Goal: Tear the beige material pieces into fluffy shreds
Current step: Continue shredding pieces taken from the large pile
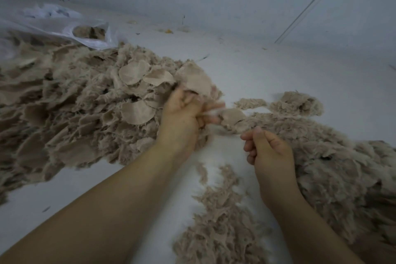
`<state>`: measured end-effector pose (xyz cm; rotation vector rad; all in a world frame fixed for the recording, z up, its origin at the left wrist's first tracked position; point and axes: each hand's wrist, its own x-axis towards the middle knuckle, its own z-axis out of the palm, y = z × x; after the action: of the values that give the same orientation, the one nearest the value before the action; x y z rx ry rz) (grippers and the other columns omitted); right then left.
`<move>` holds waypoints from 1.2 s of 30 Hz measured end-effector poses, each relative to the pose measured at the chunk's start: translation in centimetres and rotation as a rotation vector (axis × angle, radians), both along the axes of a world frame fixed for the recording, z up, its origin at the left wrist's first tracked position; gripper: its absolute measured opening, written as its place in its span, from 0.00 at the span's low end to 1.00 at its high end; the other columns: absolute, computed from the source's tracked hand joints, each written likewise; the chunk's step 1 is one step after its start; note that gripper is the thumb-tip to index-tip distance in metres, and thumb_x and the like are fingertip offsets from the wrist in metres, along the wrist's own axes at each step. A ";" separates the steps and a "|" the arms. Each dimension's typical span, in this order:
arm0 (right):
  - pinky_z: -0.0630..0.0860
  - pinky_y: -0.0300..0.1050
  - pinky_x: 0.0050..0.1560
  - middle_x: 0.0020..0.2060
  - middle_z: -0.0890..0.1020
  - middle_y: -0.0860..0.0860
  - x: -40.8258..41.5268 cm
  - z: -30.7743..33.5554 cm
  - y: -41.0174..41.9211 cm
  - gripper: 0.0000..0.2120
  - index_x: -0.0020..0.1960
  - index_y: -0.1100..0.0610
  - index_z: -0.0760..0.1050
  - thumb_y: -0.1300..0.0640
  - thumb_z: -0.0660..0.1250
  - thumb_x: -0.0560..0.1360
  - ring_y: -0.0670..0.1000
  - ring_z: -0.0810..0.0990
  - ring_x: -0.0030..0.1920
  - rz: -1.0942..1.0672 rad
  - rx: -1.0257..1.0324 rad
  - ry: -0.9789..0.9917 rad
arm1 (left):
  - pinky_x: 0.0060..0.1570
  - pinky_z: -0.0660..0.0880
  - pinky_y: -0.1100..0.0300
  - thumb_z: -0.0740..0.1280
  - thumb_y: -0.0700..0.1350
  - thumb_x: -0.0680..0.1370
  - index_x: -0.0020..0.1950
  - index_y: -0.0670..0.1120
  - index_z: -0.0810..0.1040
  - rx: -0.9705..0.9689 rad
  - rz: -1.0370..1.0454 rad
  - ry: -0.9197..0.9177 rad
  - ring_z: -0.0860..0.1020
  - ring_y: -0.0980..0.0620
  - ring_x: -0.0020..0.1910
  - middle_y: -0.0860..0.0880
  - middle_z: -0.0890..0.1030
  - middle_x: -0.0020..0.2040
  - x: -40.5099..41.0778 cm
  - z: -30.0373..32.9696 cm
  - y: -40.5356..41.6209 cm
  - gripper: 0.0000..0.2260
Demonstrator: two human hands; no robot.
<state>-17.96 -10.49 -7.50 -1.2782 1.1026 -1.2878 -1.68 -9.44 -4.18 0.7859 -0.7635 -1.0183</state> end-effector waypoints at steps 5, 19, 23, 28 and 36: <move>0.70 0.38 0.30 0.27 0.77 0.45 0.1 0.0 0.1 0.17 0.37 0.54 0.82 0.55 0.63 0.83 0.44 0.70 0.28 0.005 -0.018 0.076 | 0.41 0.77 0.59 0.60 0.38 0.81 0.75 0.54 0.64 0.202 0.020 -0.962 0.77 0.52 0.36 0.49 0.78 0.51 -1.1 -1.9 -0.3 0.24; 0.81 0.47 0.51 0.48 0.85 0.46 0.2 -0.3 0.0 0.15 0.53 0.42 0.79 0.63 0.68 0.79 0.45 0.84 0.49 0.098 -0.013 0.194 | 0.37 0.72 0.52 0.63 0.40 0.77 0.52 0.46 0.80 0.037 0.194 -1.669 0.76 0.45 0.45 0.49 0.74 0.45 -2.5 -2.2 -0.1 0.09; 0.82 0.54 0.43 0.37 0.83 0.50 0.1 -0.5 0.1 0.16 0.52 0.38 0.79 0.61 0.68 0.77 0.51 0.81 0.38 0.103 -0.125 0.484 | 0.42 0.73 0.50 0.63 0.35 0.77 0.49 0.40 0.80 -0.111 0.166 -1.338 0.75 0.47 0.44 0.45 0.78 0.44 -2.8 -2.2 0.1 0.06; 0.83 0.59 0.47 0.38 0.86 0.45 0.0 -0.3 -0.3 0.18 0.42 0.38 0.81 0.61 0.66 0.80 0.51 0.85 0.41 -0.006 -0.034 0.305 | 0.41 0.68 0.70 0.68 0.42 0.78 0.62 0.44 0.76 -0.058 0.100 -1.310 0.69 0.59 0.40 0.49 0.78 0.51 -2.8 -2.6 0.1 0.12; 0.84 0.58 0.46 0.41 0.85 0.51 -0.1 -0.8 -0.7 0.14 0.66 0.55 0.78 0.61 0.65 0.81 0.55 0.85 0.41 -0.110 0.012 0.299 | 0.34 0.74 0.59 0.68 0.40 0.79 0.42 0.43 0.80 0.099 0.088 -1.159 0.76 0.54 0.33 0.48 0.80 0.36 -3.0 -2.7 0.1 0.05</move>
<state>-18.07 -11.15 -8.30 -1.4499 1.4049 -1.1925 -4.65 -9.31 -6.91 1.5010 -1.6373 -0.4422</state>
